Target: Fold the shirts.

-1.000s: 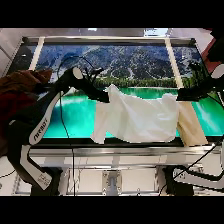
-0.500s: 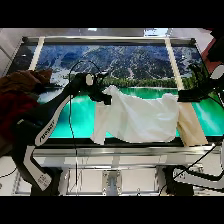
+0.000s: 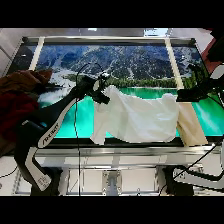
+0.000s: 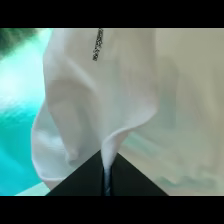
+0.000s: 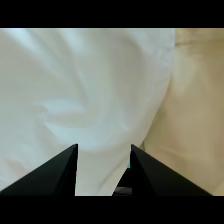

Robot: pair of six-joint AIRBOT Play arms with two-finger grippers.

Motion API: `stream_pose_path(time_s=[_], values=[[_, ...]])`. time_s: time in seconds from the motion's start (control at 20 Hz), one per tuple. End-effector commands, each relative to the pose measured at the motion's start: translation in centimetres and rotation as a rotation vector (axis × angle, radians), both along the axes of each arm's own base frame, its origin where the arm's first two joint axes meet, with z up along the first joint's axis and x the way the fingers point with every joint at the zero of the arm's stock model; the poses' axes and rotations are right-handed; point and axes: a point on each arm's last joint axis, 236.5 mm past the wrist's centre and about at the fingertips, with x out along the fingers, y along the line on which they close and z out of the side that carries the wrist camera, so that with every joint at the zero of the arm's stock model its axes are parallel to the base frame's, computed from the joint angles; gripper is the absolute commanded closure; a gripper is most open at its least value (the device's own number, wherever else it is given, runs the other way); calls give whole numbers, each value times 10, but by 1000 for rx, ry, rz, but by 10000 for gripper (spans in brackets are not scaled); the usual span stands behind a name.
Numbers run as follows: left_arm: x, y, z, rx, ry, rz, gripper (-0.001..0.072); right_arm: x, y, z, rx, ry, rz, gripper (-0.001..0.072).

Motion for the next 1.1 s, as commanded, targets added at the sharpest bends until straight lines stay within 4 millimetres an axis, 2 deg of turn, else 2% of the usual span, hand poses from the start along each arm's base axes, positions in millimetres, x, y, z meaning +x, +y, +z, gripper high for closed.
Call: stream_pose_path(time_s=[0.0, 0.1, 0.25, 0.35, 0.5, 0.6, 0.7, 0.8, 1.05], values=[[14, 33, 3, 158, -69, -13, 692, -20, 8, -2, 32, 85, 12, 342], [21, 65, 9, 305, -98, -18, 693, -44, 1, -8, 5, 185, 16, 342], [37, 111, 27, 488, -165, 12, 692, -80, -7, -40, -28, 338, -32, 342], [42, 132, 28, 495, -157, 77, 693, -92, 9, -67, 33, 373, -45, 342], [41, 175, 27, 513, -107, 187, 693, -95, 45, -96, 178, 358, -71, 342], [38, 201, 25, 520, -64, 248, 693, -95, 52, -109, 204, 340, -92, 342], [33, 215, 21, 498, -23, 295, 693, -85, 70, -114, 283, 295, -126, 342], [30, 219, 17, 465, 1, 325, 693, -65, 101, -110, 426, 221, -170, 342], [27, 217, 14, 446, 19, 330, 693, -52, 133, -124, 393, 140, -92, 342]])
